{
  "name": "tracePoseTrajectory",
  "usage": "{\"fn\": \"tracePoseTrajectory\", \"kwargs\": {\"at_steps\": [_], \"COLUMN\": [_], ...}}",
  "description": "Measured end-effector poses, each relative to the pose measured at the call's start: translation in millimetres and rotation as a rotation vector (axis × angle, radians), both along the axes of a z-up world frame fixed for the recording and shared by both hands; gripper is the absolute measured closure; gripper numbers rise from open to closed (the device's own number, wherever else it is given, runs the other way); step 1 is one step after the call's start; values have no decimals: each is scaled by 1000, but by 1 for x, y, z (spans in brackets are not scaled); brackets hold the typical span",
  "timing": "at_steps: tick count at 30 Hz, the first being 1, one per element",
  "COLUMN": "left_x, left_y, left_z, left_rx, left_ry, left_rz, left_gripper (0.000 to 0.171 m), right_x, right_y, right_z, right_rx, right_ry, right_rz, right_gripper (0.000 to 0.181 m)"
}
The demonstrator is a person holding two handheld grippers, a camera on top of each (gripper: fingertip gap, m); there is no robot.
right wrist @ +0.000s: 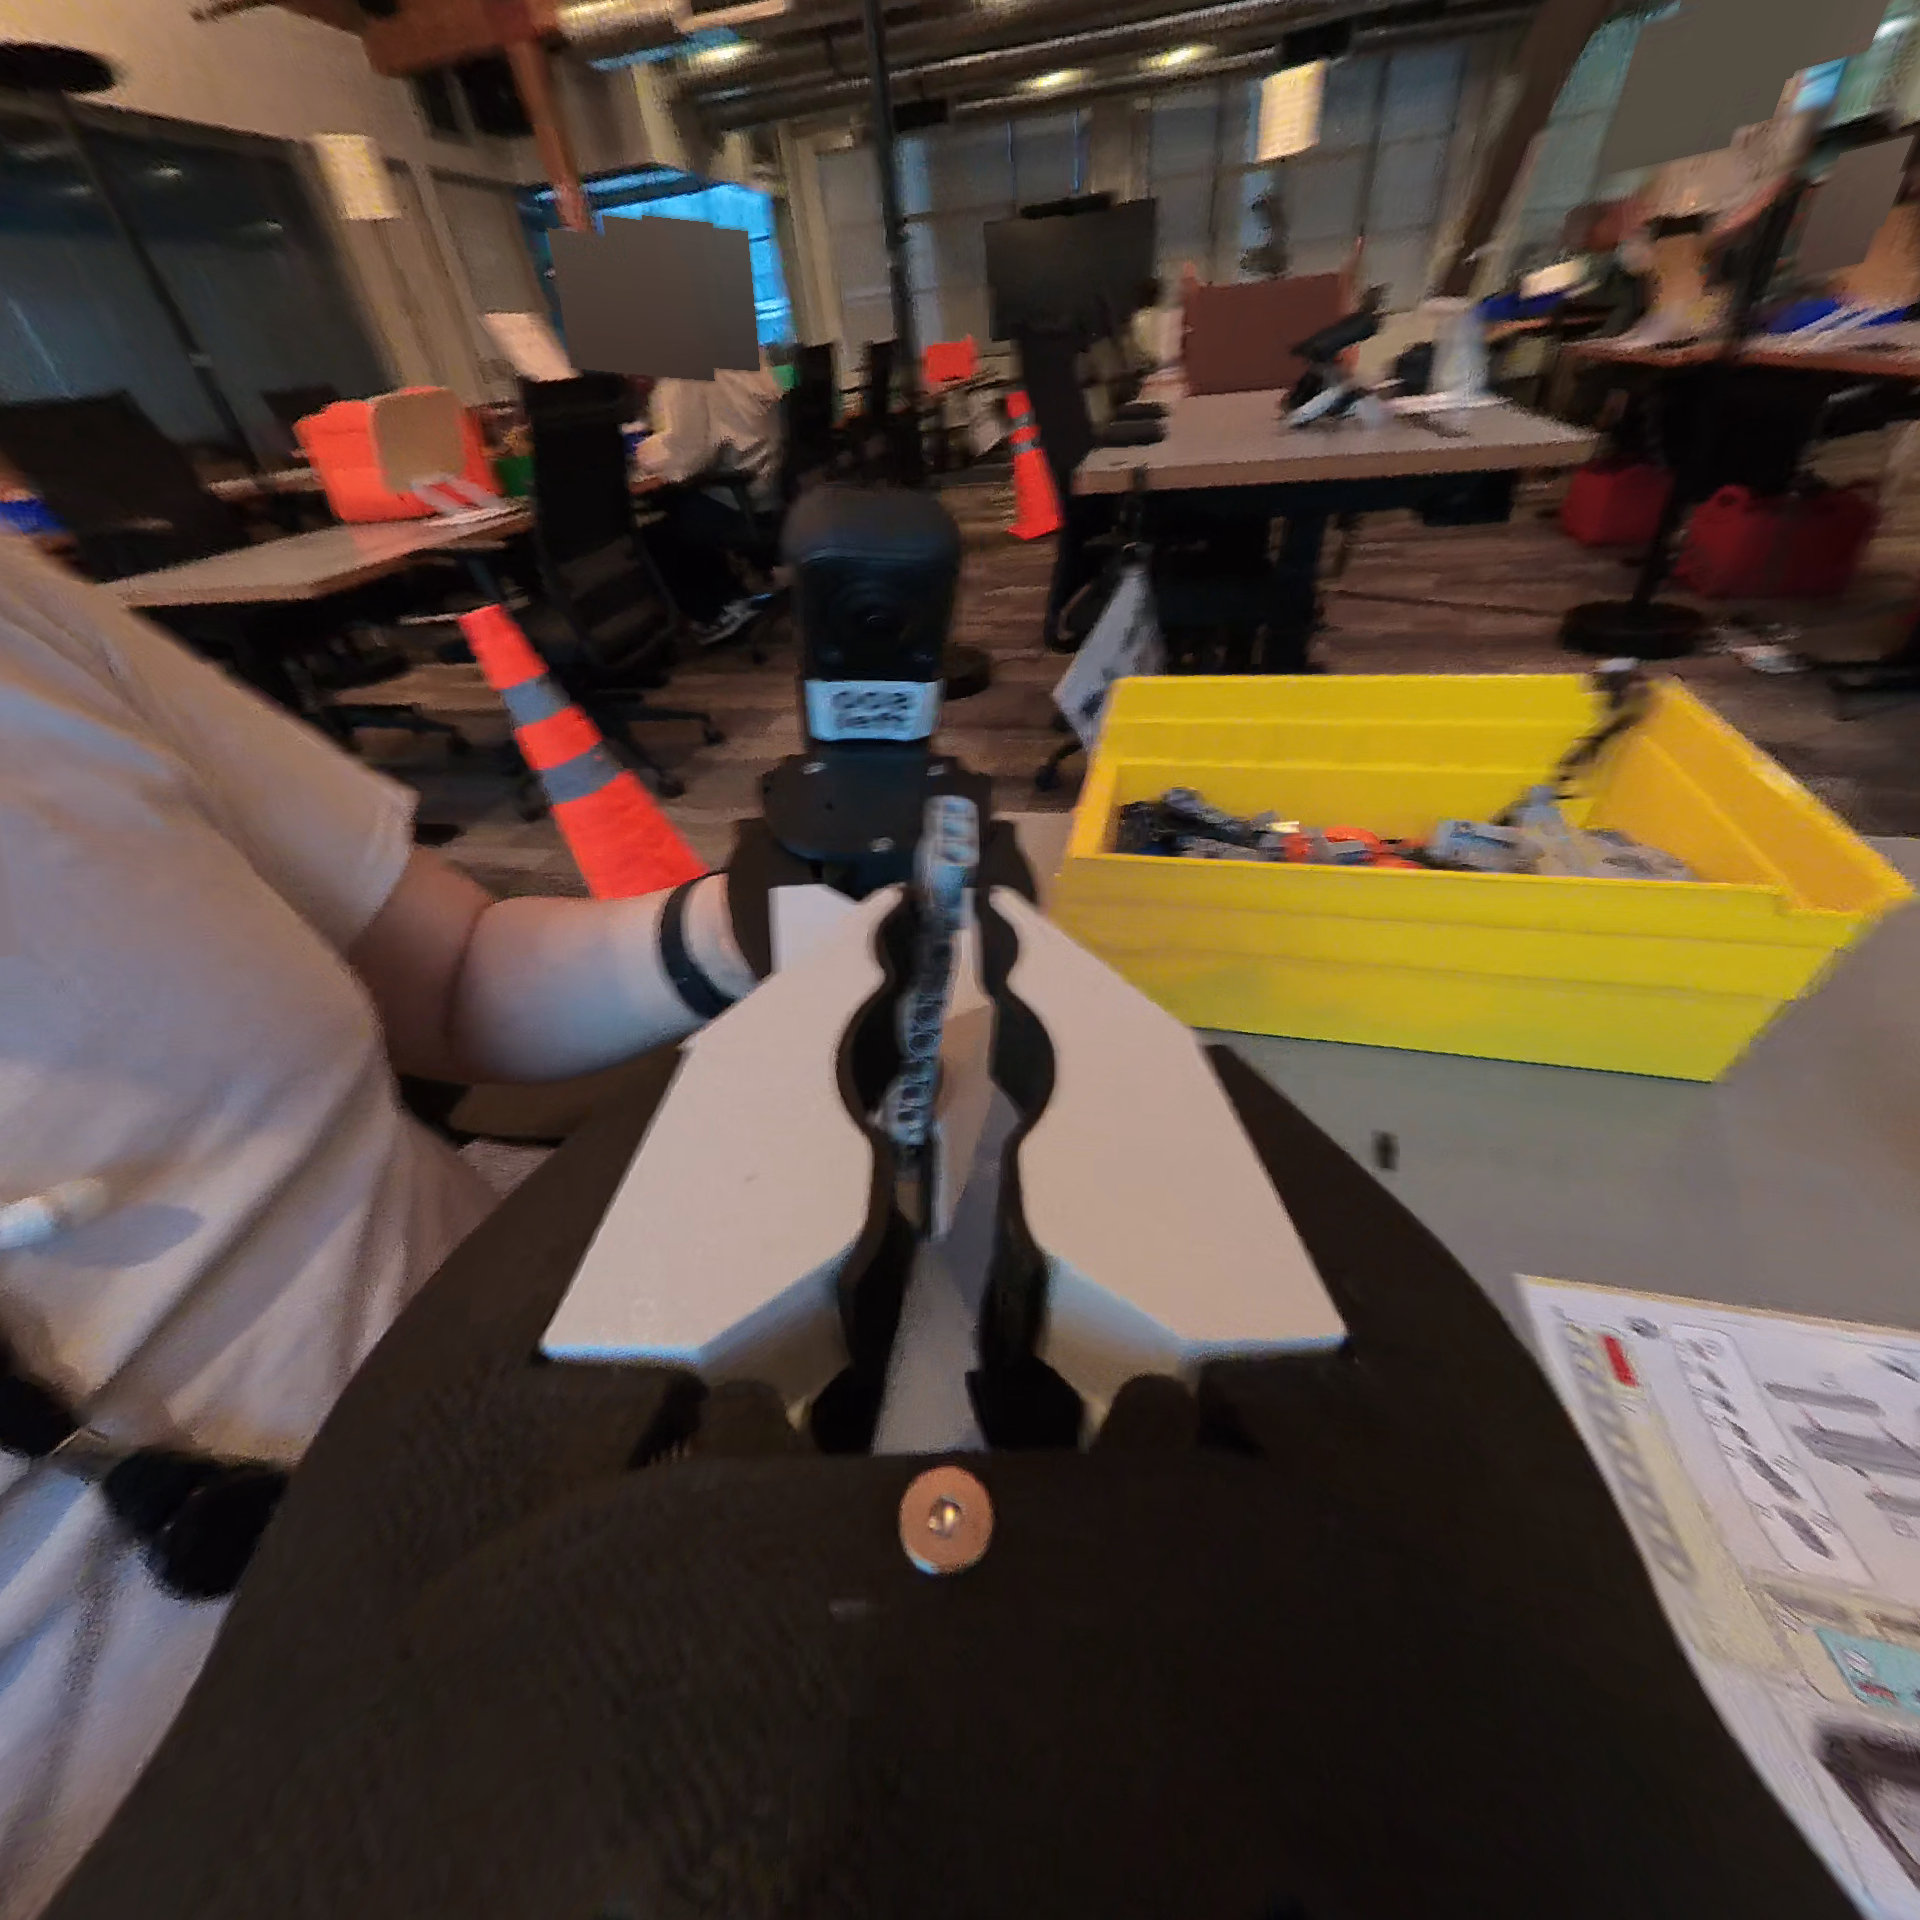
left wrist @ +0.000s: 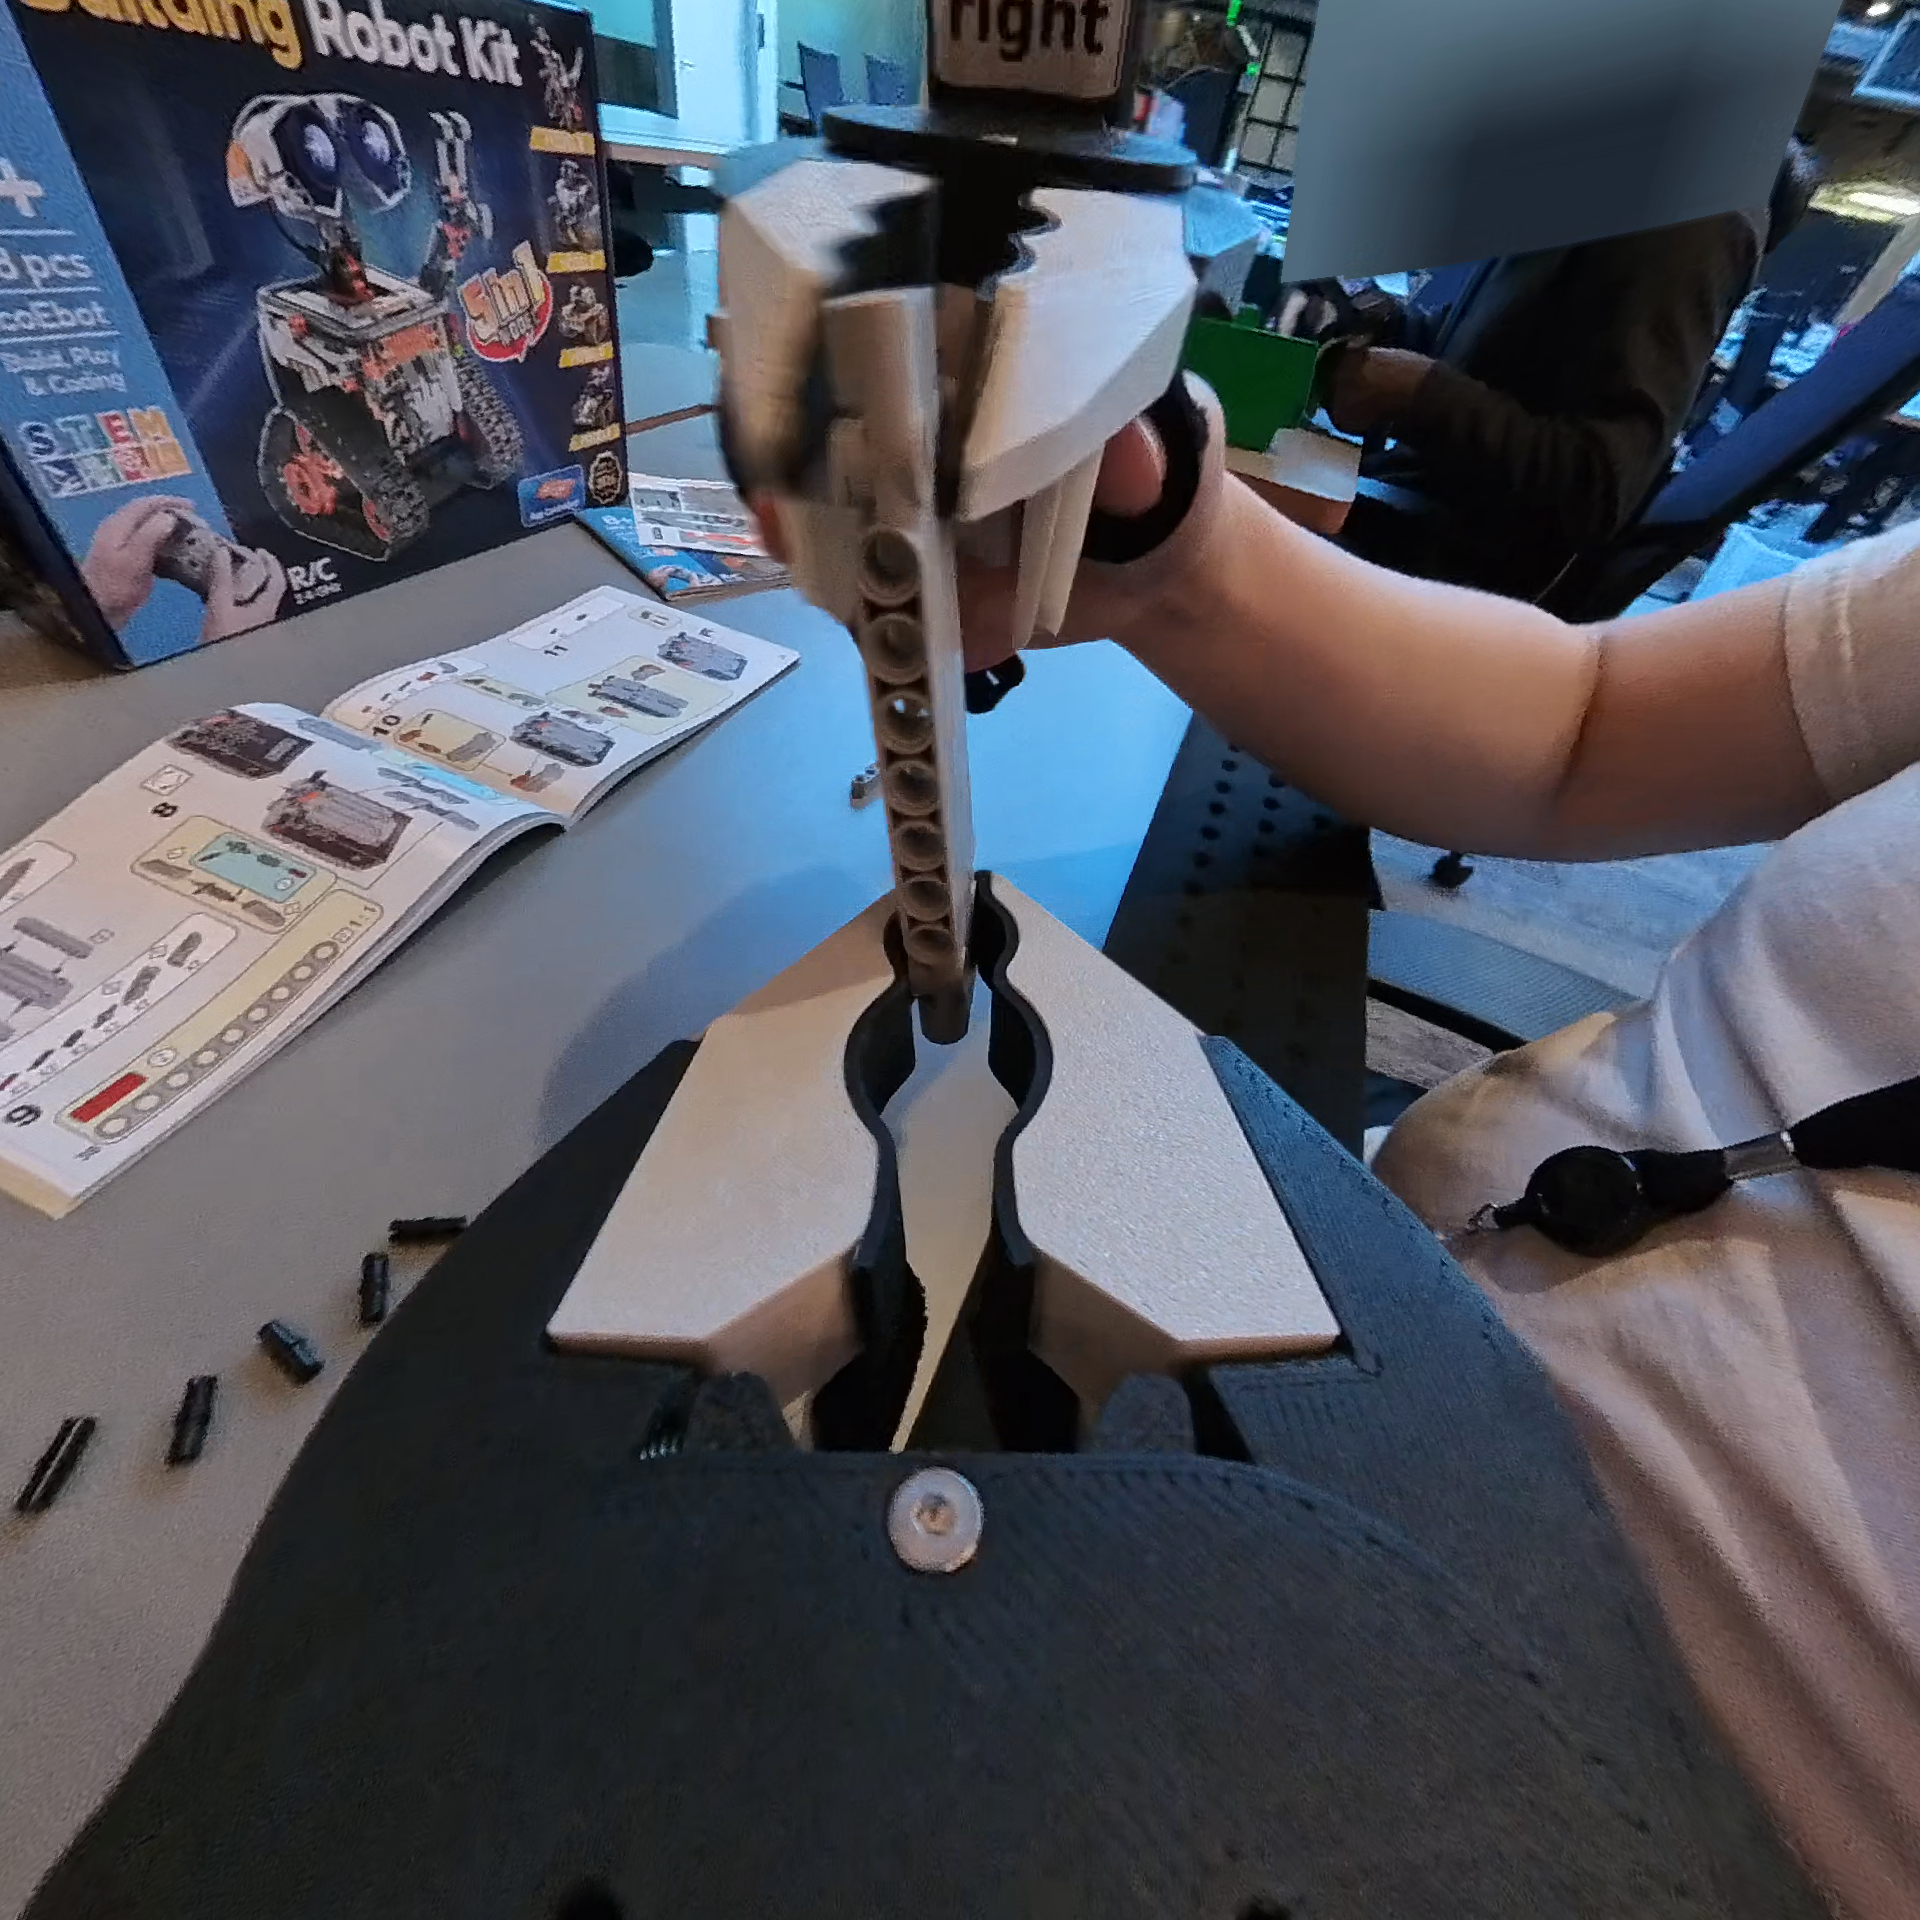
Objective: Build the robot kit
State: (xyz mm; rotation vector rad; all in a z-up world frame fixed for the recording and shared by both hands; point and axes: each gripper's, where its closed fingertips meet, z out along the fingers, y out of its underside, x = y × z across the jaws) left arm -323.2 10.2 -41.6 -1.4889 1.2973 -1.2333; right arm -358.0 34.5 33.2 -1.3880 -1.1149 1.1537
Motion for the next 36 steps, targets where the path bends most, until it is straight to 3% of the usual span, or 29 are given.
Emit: {"fn": "tracePoseTrajectory", "kwargs": {"at_steps": [2, 3, 4, 5, 7, 8, 10, 12, 13, 14, 15, 18, 19, 21, 24, 29, 34, 35, 36], "left_x": [-6, -9, -13, -18, -32, -40, -54, -73, -84, -95, -105, -124, -127, -129, -127, -122, -118, -116, -115], "left_y": [3, 7, 12, 16, 22, 26, 29, 36, 38, 38, 37, 33, 31, 26, 23, 15, 10, 11, 12], "left_z": [0, 2, 9, 19, 39, 46, 56, 66, 71, 75, 78, 84, 85, 84, 85, 86, 85, 82, 79], "left_rx": [9, 18, 27, 34, 51, 50, 31, 52, 73, 85, 86, 79, 83, 87, 92, 77, 71, 68, 63], "left_ry": [7, 1, -21, -55, -115, -130, -140, -150, -157, -164, -173, -204, -210, -210, -224, -248, -265, -257, -248], "left_rz": [22, 50, 83, 109, 144, 157, 156, 216, 247, 269, 284, 322, 328, 327, 331, 293, 265, 262, 262], "left_gripper": [166, 153, 125, 116, 155, 166, 167, 167, 167, 167, 167, 167, 167, 167, 167, 167, 167, 167, 167], "right_x": [-8, -12, -17, -23, -36, -42, -51, -47, -40, -32, -24, 7, 13, 12, 12, 8, 7, 5, 5], "right_y": [2, 6, 9, 11, 13, 11, 11, 20, 30, 46, 67, 110, 110, 108, 107, 102, 104, 103, 103], "right_z": [0, 1, 3, 3, 6, 12, 23, 46, 53, 43, 17, -103, -131, -162, -183, -192, -193, -194, -194], "right_rx": [-28, -33, -51, -74, -90, -96, -86, -23, -12, -13, -18, -242, -317, -344, -293, -268, -254, -237, -221], "right_ry": [-12, -2, 6, 6, 16, 44, 67, 124, 137, 72, -56, -483, -552, -587, -617, -658, -678, -689, -700], "right_rz": [21, 13, 18, 33, 79, 113, 153, 140, 107, 52, -28, -292, -337, -433, -574, -640, -655, -635, -628], "right_gripper": [174, 175, 175, 175, 174, 175, 171, 156, 162, 173, 172, 168, 165, 164, 158, 158, 165, 176, 176]}}
